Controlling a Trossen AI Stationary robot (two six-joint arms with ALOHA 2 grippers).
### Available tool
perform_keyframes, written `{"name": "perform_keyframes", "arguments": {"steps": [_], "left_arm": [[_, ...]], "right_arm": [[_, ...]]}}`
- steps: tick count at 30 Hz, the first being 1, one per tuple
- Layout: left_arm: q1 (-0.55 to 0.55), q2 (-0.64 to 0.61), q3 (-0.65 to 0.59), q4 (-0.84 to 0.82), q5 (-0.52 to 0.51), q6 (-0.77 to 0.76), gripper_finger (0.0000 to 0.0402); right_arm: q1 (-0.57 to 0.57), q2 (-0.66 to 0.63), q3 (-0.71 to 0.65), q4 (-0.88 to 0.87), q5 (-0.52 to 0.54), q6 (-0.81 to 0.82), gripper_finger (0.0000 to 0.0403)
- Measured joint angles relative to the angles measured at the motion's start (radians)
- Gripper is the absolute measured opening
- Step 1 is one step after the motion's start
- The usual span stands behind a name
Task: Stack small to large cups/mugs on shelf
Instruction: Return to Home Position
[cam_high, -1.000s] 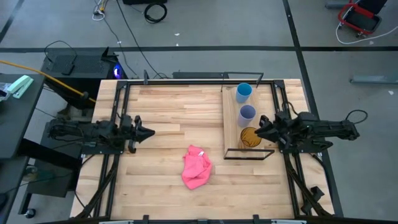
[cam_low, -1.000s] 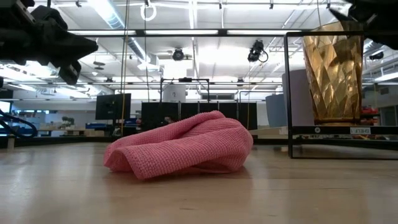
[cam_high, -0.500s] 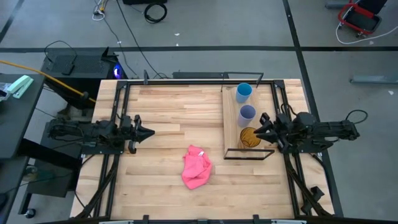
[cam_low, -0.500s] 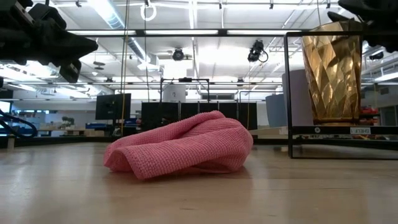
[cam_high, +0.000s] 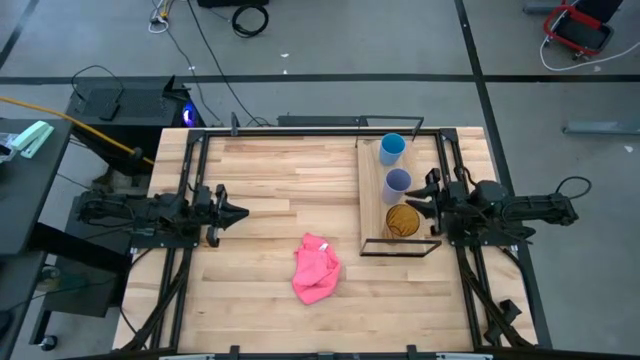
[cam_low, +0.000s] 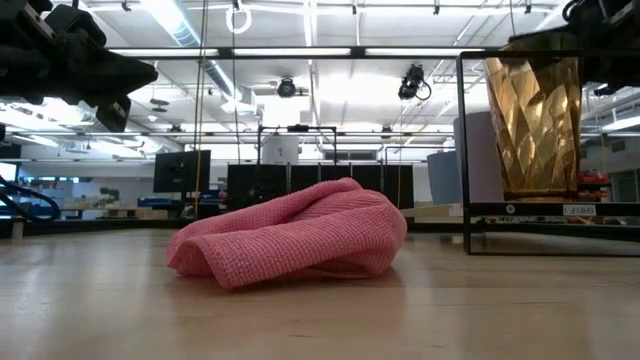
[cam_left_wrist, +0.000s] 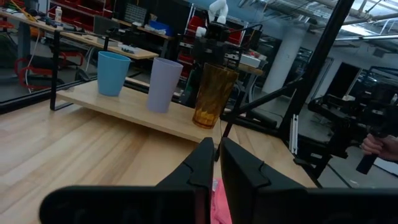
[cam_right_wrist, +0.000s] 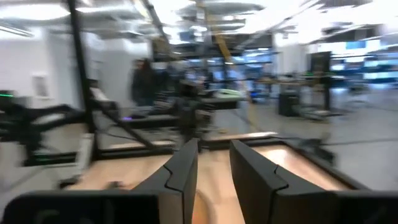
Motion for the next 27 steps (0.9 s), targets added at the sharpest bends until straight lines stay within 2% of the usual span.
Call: {"name": "perform_keyframes", "arguments": {"steps": [7,12,20,22,27], "left_arm": [[0.000,0.000,0.000,0.000,-0.001,0.001,0.0030],[0.000,0.000,0.000,0.000,-0.001,0.002,0.0038],[0.000,0.000,-0.001,0.000,-0.001,0.004,0.0036],[0.000,0.000,-0.001,0.000,-0.001,0.007,0.0033],[0.000,0.000,-0.001,0.000,-0.001,0.037,0.0030]], "right_arm": [[0.000,0.000,0.000,-0.009,0.235,-0.066,0.0103],[0.000,0.000,0.003,-0.006,0.447,-0.080,0.0103],[-0.001,0.000,0.067,-0.002,0.777,-0.228,0.0103],[-0.011,0.000,0.083,-0.004,0.826,-0.256,0.0103],[-0.083,0.000,0.101,-0.004,0.832,-0.286,0.0103]]}}
